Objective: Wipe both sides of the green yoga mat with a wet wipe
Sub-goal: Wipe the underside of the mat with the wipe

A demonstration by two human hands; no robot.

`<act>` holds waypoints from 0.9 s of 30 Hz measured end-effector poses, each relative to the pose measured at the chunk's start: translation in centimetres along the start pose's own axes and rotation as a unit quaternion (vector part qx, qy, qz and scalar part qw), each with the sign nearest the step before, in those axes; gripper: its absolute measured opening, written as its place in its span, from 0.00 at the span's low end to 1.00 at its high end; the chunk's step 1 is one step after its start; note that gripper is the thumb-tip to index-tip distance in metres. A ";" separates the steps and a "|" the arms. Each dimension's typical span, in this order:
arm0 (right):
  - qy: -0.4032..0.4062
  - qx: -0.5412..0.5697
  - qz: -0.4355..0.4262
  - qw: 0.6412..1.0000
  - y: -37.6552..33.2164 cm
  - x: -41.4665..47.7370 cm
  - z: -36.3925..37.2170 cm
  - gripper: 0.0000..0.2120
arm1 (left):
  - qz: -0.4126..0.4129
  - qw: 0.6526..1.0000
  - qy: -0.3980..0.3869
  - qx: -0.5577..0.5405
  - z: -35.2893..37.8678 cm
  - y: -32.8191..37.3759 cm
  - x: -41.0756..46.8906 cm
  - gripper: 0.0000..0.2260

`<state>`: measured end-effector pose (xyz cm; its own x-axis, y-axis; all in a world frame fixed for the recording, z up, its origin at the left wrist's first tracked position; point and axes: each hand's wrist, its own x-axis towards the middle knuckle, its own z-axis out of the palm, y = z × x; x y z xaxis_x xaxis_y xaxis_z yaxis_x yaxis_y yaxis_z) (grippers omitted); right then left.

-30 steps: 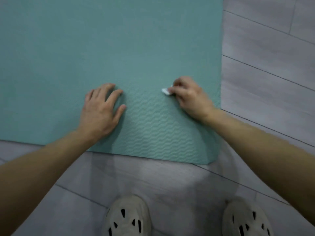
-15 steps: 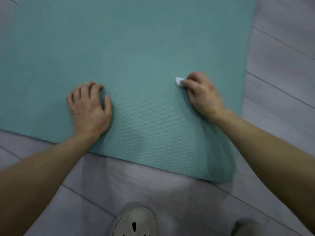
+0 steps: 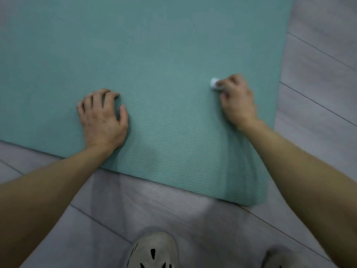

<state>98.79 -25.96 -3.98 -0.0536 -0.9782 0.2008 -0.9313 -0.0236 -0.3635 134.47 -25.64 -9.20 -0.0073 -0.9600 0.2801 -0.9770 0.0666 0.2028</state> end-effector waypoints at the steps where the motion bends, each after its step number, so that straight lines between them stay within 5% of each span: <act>1: 0.057 0.014 0.116 0.992 1.3 0.8 -0.3 0.15 | 0.000 1.000 -0.001 0.003 0.0 0.1 0.1 0.17; 2: 0.093 0.022 0.196 0.976 1.0 0.9 0.2 0.16 | -0.002 1.000 -0.003 0.006 -0.1 0.2 0.2 0.17; 4: 0.087 0.055 0.192 0.976 -3.6 -0.4 2.6 0.16 | -0.008 1.000 -0.003 0.014 -0.2 0.4 0.2 0.17; 7: -0.062 0.123 -0.093 0.986 -12.5 -5.4 5.2 0.13 | -0.007 1.000 -0.006 0.009 -0.3 0.2 0.1 0.16; 10: -0.181 0.099 -0.364 0.908 -13.9 -7.3 4.6 0.14 | 0.011 1.000 -0.019 0.005 -0.6 -0.5 0.0 0.16; 12: -0.129 0.071 -0.330 0.932 -10.1 -3.7 4.8 0.14 | 0.035 0.999 -0.034 -0.010 -0.9 -1.3 0.0 0.17; 14: -0.018 0.026 -0.147 0.989 -5.7 1.0 4.6 0.17 | 0.044 0.998 -0.036 -0.017 -1.2 -2.0 0.0 0.18; 17: 0.107 0.052 0.115 0.986 -5.0 3.3 5.3 0.15 | 0.004 1.000 -0.025 0.011 -1.3 -2.8 -0.1 0.19; 19: 0.068 0.086 0.064 0.992 -10.2 0.4 6.8 0.13 | -0.023 0.999 -0.025 0.012 -1.0 -2.9 -0.2 0.20; 21: -0.059 0.142 -0.122 0.980 -15.3 -3.9 6.9 0.11 | -0.026 0.999 -0.023 0.011 -0.9 -2.9 -0.3 0.20; 23: -0.174 0.136 -0.289 0.931 -16.0 -5.9 6.1 0.12 | -0.025 1.000 -0.014 0.008 -1.0 -2.8 -0.3 0.20; 25: -0.183 0.096 -0.285 0.936 -12.5 -3.0 5.1 0.14 | -0.032 0.999 -0.011 0.002 -1.0 -2.7 -0.3 0.19; 27: -0.085 0.047 -0.137 0.986 -7.8 0.7 4.3 0.15 | -0.038 0.999 -0.011 0.002 -1.0 -2.5 -0.4 0.19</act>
<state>107.61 -27.33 -4.93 0.2631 -0.9528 0.1514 -0.8643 -0.3025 -0.4020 137.11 -25.19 -8.83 0.0623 -0.9677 0.2443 -0.9759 -0.0077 0.2182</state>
